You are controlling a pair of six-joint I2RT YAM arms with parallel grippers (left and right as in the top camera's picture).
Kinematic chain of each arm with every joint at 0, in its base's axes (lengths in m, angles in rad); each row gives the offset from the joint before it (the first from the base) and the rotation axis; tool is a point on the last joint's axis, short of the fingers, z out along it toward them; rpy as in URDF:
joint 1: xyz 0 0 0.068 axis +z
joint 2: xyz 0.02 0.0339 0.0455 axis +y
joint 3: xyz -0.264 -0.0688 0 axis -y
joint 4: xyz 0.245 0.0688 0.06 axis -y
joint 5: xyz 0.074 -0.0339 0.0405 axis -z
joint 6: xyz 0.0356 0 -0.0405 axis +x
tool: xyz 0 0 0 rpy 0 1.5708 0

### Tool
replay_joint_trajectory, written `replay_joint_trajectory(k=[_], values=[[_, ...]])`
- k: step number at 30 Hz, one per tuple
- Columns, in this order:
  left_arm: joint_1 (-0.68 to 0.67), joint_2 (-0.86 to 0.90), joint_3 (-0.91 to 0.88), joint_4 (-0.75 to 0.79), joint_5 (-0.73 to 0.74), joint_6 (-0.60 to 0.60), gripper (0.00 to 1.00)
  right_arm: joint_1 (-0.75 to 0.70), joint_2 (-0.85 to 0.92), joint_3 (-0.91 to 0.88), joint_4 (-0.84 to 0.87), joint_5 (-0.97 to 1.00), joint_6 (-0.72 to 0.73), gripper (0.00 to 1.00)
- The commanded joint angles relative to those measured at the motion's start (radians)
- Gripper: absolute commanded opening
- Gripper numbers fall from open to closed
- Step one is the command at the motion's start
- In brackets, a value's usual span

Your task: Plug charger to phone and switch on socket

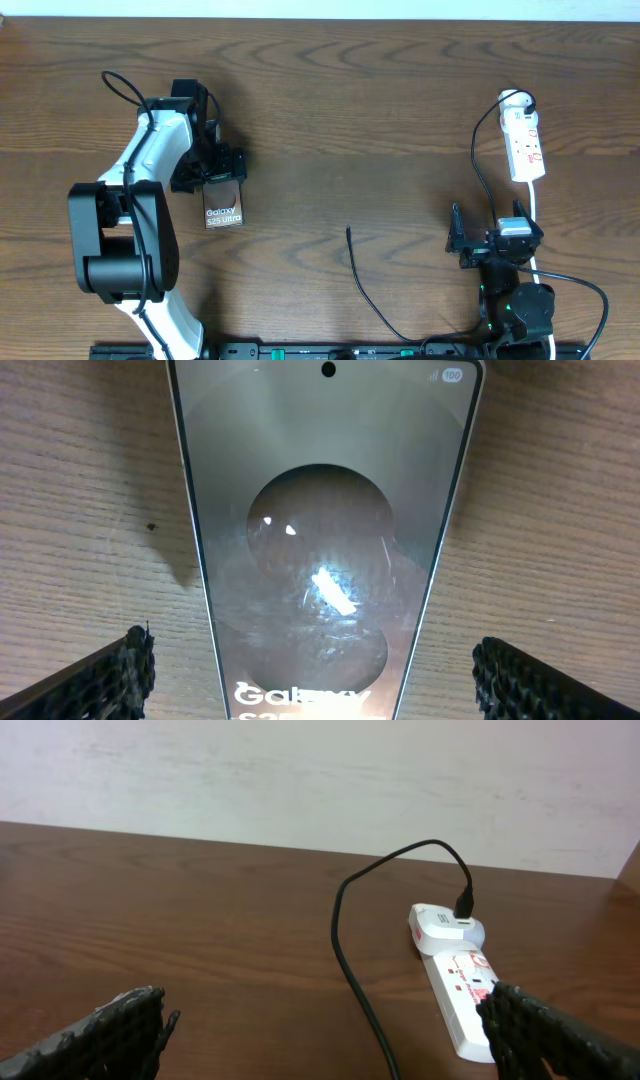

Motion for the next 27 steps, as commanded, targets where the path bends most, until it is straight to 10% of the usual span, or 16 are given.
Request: replay_joint_trajectory(k=[1,27], values=[[-0.002,0.013,0.008,-0.001,-0.013,0.017,0.99,-0.009,-0.006,-0.003,-0.002,0.005,-0.009,0.99],[-0.047,0.012,-0.07,0.085,-0.074,0.012,0.99,-0.009,-0.006,-0.003,-0.002,0.005,-0.009,0.99]])
